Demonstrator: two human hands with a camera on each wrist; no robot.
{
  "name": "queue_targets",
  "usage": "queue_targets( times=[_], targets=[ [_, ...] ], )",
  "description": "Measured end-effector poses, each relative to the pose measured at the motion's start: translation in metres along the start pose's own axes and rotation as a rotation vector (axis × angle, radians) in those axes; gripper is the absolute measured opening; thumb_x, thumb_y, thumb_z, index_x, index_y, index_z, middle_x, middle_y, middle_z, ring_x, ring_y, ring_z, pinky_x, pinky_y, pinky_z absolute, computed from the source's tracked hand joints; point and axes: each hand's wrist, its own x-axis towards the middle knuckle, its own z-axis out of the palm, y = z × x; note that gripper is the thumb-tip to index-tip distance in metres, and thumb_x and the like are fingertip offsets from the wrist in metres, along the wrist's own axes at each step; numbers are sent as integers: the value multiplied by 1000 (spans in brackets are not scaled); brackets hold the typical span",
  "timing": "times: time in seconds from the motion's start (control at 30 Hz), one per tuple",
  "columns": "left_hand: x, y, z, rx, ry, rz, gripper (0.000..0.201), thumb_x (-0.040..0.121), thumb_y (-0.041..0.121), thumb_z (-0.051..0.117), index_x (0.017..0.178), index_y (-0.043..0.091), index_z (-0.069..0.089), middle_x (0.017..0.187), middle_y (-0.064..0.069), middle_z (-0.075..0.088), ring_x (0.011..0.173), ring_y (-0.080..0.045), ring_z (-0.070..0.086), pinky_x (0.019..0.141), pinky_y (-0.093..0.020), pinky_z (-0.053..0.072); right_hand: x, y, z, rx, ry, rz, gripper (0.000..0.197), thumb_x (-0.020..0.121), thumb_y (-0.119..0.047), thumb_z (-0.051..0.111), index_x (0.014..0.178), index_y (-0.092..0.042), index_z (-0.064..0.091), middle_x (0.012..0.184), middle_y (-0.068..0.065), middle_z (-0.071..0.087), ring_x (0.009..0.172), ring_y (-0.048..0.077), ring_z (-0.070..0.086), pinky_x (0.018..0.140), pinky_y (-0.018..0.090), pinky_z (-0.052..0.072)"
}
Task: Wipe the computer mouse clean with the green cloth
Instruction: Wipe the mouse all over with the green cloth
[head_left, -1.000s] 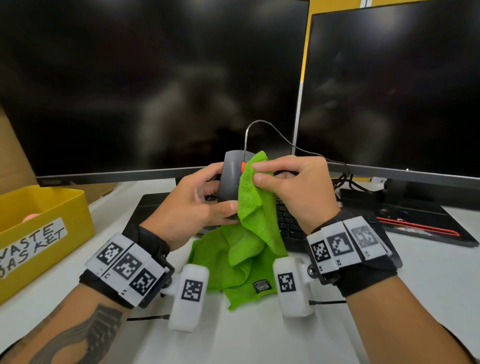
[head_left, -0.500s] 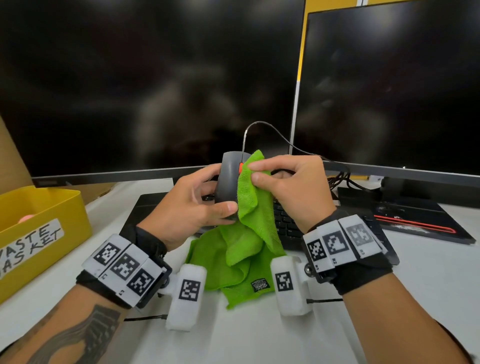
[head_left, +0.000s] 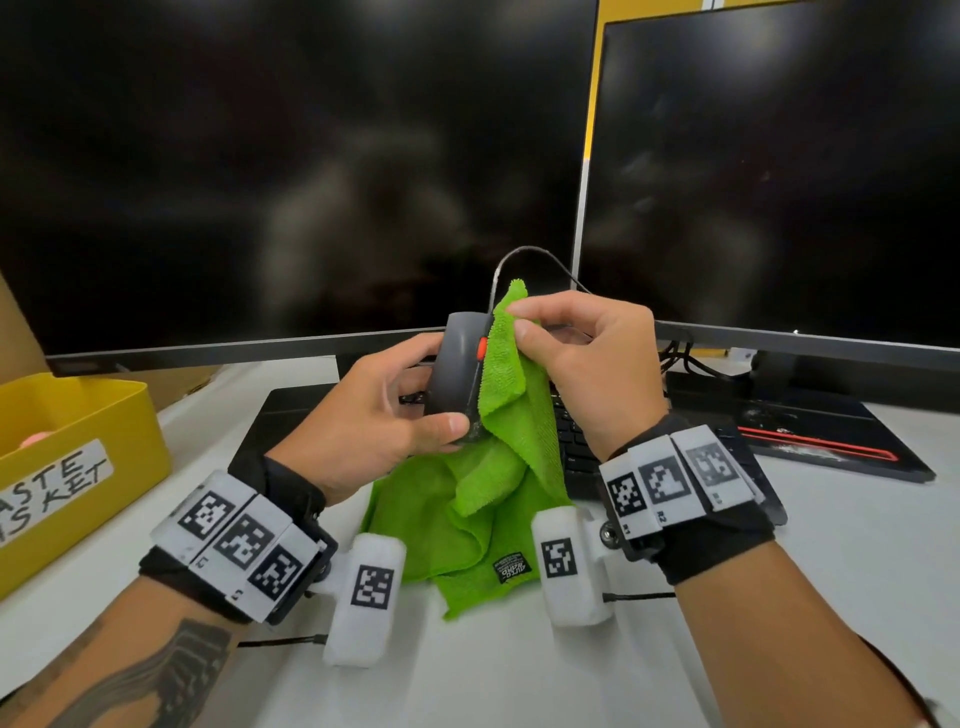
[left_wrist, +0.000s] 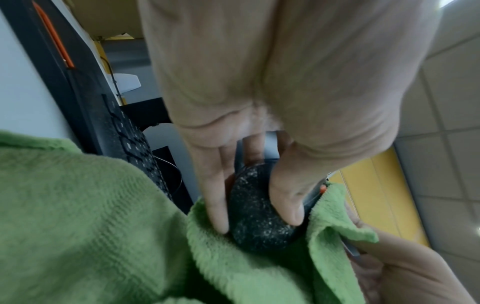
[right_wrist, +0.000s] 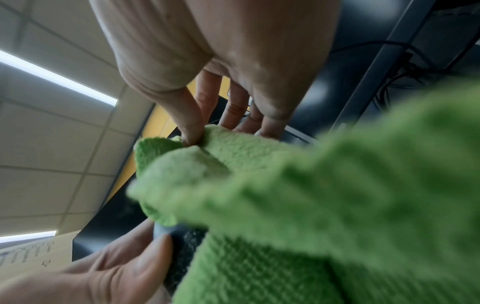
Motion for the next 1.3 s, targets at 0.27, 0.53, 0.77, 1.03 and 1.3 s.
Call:
queue_targets(
  times=[0.27, 0.53, 0.77, 1.03, 1.3],
  targets=[
    [0, 0, 2, 47, -19, -6, 64, 90, -18, 68, 137, 25, 63, 125, -13, 76, 112, -37, 74, 91, -48, 64, -1, 4, 1, -24, -29, 51, 13, 85, -2, 80, 89, -14, 80, 88, 6, 80, 79, 12, 75, 74, 24, 62],
    [-1, 1, 6, 59, 12, -34, 56, 90, -5, 74, 135, 27, 63, 119, -10, 78, 103, -33, 78, 82, -45, 67, 0, 8, 4, 15, -39, 121, 15, 87, 1, 78, 83, -14, 77, 85, 11, 79, 77, 16, 74, 76, 29, 62],
    [1, 1, 3, 70, 66, -64, 48, 96, -3, 69, 127, 34, 66, 117, -4, 78, 103, -19, 77, 83, -55, 66, 8, 11, 6, 103, 106, 352, 9, 83, -22, 66, 83, -18, 74, 94, 19, 76, 90, 41, 74, 80, 60, 62],
    [0, 0, -1, 133, -35, -73, 49, 97, -4, 68, 130, 32, 64, 122, -9, 75, 114, -32, 72, 86, -53, 65, 11, 7, -15, 600, 339, 697, 22, 90, 3, 47, 97, 4, 68, 92, 26, 70, 85, 39, 71, 82, 53, 61],
    [-1, -2, -5, 174, -98, -117, 52, 95, 1, 73, 132, 38, 66, 117, -6, 77, 104, -29, 76, 78, -47, 66, 15, 9, -21, 677, 378, 714, 17, 95, -17, 54, 94, -5, 65, 94, 17, 68, 84, 30, 68, 80, 38, 56]
  ],
)
